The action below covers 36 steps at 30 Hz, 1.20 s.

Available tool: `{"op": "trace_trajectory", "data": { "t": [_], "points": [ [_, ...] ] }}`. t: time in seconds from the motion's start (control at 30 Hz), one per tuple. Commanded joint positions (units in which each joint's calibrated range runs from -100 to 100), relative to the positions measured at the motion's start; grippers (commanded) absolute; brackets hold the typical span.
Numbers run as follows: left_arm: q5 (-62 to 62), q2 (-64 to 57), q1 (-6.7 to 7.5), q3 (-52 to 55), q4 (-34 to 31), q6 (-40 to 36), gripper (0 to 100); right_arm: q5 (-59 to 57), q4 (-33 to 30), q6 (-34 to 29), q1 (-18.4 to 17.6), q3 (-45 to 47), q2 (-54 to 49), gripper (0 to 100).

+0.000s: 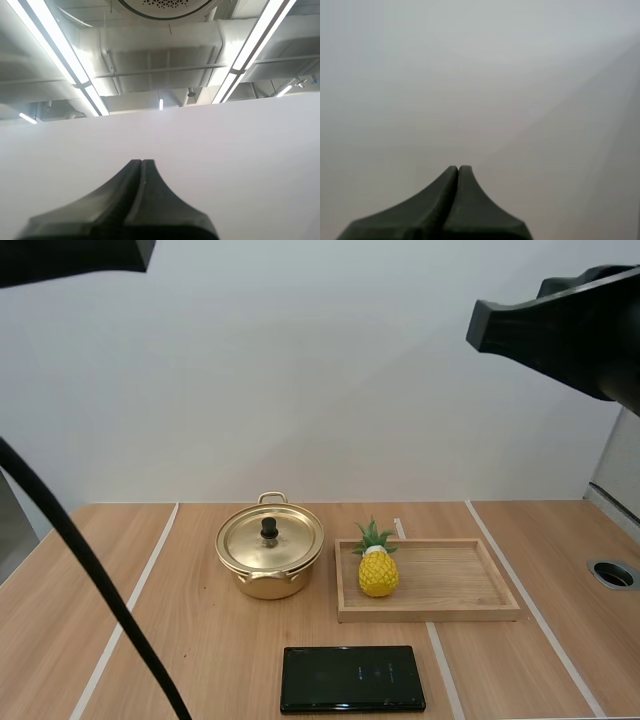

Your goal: Open the pot, put the grape inside, and close it

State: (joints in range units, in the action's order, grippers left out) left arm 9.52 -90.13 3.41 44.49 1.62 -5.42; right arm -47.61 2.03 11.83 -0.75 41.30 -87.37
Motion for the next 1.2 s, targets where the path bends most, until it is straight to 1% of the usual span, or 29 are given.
{"op": "trace_trajectory", "data": {
  "t": [0.0, 0.2, 0.3, 0.43, 0.47, 0.53, 0.7, 0.87, 0.97, 1.03, 1.1, 1.17],
  "points": [
    [-1.4, -1.0, 0.02, 2.6, -0.8, -2.2, 0, 1.0, 2.1, 1.7, 0.3, 1.3, -3.4, 0],
    [-1.8, -1.9, 0.02, 3.5, -0.6, -2.3, 0, -8.1, 8.5, 1.8, 0.3, 1.3, -5.5, 0],
    [-1.3, -3.3, 0.02, 3.5, -0.6, -2.3, 0, -10.6, 10.1, 2.6, 0.3, 1.5, -6.2, 0],
    [3.2, -6.0, 0.02, 3.5, -0.6, -2.5, 0, -9.8, 13.1, 9.0, 0.3, 1.5, -8.5, 0],
    [4.5, -6.6, -0.15, 3.5, -0.6, -3.1, 0, -9.8, 13.9, 10.9, 0.3, 1.5, -9.2, 0],
    [6.7, -7.6, -0.8, 3.5, -0.6, -5.0, 0, -9.8, 14.7, 12.2, 0.3, 1.6, -10.5, 0],
    [9.9, -9.0, -1.53, 3.5, -0.6, -5.8, 0, -10.1, 14.8, 12.5, 0.3, 3.1, -12.6, 0],
    [11.5, -9.9, -1.53, 6.2, -0.6, -6.0, 0, -15.5, 14.8, 13.1, 0.3, 3.4, -12.6, 0],
    [14.7, -9.9, -1.53, 9.2, -0.6, -6.0, 0, -18.5, 14.8, 13.2, 0.3, 3.4, -12.6, 0],
    [16.9, -9.9, -1.53, 10.9, -0.6, -6.0, 0, -16.9, 14.8, 13.2, 0.3, 3.9, -12.6, 0],
    [14.8, -9.9, -1.53, 13.5, -0.6, -6.0, 0, -13.6, 14.4, 13.2, 0.3, 5.3, -12.6, 0],
    [10.0, -9.9, -1.53, 17.1, -0.6, -6.0, 0, -9.5, 13.4, 13.2, 0.3, 8.1, -12.6, 0]
  ]
}}
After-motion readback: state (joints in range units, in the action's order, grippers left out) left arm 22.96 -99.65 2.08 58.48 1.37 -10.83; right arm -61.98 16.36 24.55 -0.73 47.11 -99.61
